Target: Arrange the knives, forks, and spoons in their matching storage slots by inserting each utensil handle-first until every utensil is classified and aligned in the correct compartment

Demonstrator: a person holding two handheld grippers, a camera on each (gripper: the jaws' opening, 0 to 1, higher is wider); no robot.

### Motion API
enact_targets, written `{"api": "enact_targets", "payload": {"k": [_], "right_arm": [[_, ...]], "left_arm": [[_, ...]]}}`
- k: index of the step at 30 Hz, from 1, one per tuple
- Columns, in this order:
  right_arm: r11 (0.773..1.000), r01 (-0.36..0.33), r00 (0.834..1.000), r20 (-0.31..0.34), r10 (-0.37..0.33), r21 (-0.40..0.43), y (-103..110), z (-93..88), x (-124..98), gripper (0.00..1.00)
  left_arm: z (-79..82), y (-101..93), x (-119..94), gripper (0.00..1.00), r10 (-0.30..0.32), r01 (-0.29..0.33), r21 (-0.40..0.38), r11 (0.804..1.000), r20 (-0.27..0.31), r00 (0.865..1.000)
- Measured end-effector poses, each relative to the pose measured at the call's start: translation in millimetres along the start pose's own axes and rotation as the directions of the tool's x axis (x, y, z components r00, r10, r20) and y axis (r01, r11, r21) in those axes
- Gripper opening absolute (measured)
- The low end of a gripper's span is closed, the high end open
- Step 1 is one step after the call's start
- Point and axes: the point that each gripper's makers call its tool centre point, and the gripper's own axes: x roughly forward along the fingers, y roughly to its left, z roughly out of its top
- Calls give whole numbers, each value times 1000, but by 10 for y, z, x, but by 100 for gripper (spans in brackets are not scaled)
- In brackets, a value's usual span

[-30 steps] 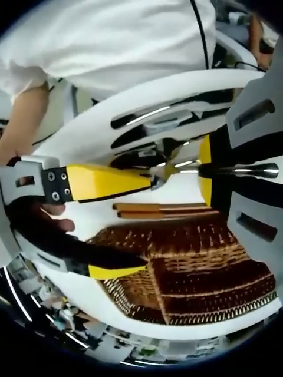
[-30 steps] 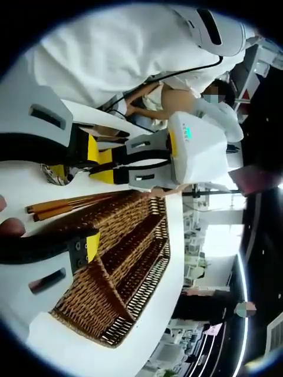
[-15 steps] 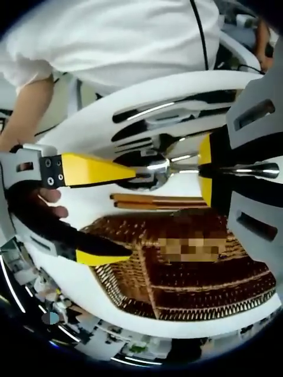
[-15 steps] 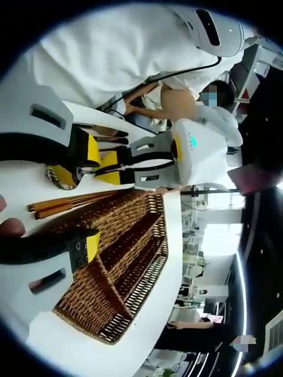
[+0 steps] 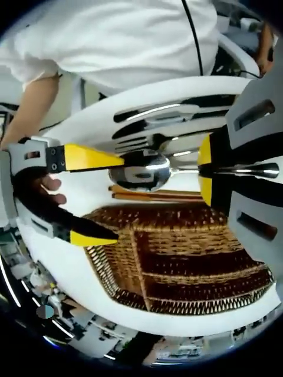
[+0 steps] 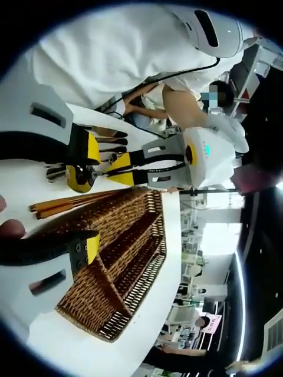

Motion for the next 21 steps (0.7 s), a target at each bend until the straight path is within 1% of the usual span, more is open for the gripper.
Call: {"api": "enact_targets", "payload": {"k": [9, 12, 21], "right_arm": [[1000, 11, 1000, 1, -11, -3, 7, 10, -36, 48], [1000, 18, 1000, 8, -18, -2, 17, 27, -61, 49], [1000, 24, 1000, 15, -24, -9, 34, 62, -101, 50]], "left_arm": [[24, 33, -143, 2, 11, -11, 1, 1000, 1, 1000], [52, 55, -261, 2, 18, -18, 3, 1000, 4, 1000], [37, 87, -324, 2, 27, -27, 4, 1000, -8, 1000]]}}
